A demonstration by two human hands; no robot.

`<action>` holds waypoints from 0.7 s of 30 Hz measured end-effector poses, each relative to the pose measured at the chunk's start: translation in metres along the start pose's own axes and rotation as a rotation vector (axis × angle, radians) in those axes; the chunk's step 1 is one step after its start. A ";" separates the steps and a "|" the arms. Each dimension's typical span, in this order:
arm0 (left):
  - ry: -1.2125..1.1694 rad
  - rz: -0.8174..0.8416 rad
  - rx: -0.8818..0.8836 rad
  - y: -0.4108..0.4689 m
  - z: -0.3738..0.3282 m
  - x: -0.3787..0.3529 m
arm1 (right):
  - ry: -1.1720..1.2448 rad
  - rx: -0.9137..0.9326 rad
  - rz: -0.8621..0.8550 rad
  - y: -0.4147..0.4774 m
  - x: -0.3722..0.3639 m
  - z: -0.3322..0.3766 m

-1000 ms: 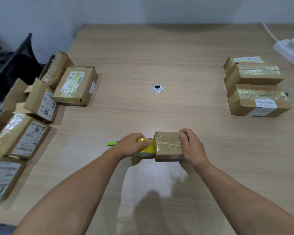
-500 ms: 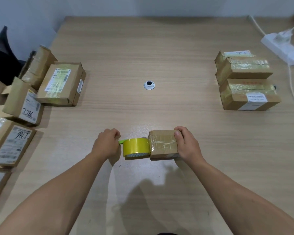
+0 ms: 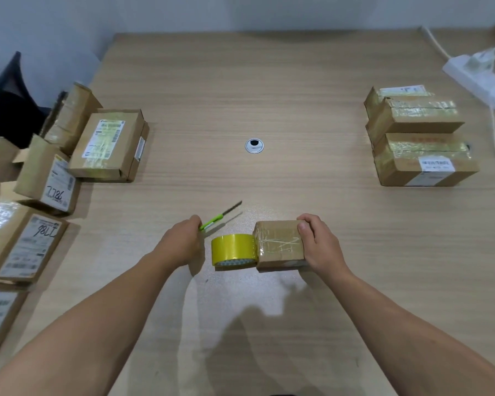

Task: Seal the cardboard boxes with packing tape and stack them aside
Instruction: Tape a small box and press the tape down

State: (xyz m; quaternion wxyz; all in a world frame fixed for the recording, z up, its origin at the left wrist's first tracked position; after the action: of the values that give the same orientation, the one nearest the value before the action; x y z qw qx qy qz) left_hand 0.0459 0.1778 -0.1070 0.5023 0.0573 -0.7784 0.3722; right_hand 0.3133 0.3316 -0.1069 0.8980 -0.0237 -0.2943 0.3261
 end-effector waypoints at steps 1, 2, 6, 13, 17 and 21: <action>-0.017 -0.008 -0.026 -0.001 -0.003 0.006 | 0.002 -0.005 0.000 0.000 0.000 0.000; -0.047 -0.023 -0.057 -0.002 -0.006 0.012 | 0.005 -0.008 0.001 0.000 0.000 0.000; -0.246 -0.012 -0.198 -0.015 -0.016 0.028 | -0.001 -0.016 0.000 0.000 -0.001 0.000; -0.097 -0.117 -0.399 -0.027 -0.021 0.042 | -0.023 -0.015 0.004 0.000 -0.002 0.001; 0.052 -0.095 -0.381 -0.030 -0.021 0.041 | -0.026 -0.009 0.001 -0.001 -0.002 0.004; 0.157 -0.067 -0.441 -0.037 -0.022 0.045 | -0.018 -0.020 0.002 -0.002 -0.003 0.005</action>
State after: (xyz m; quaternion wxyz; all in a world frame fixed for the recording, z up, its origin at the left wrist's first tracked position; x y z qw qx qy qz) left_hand 0.0574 0.1785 -0.0453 0.5738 -0.0570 -0.7971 0.1796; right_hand 0.3100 0.3279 -0.1037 0.8947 -0.0299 -0.3056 0.3244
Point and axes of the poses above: each hand's wrist, its own y-axis towards the middle knuckle, its own x-axis out of the back of the hand, z = x × y, the point moved 7 cm from there along y, towards the middle knuckle, and after that the axes turned 5 degrees about z, right-handed, at the moved point
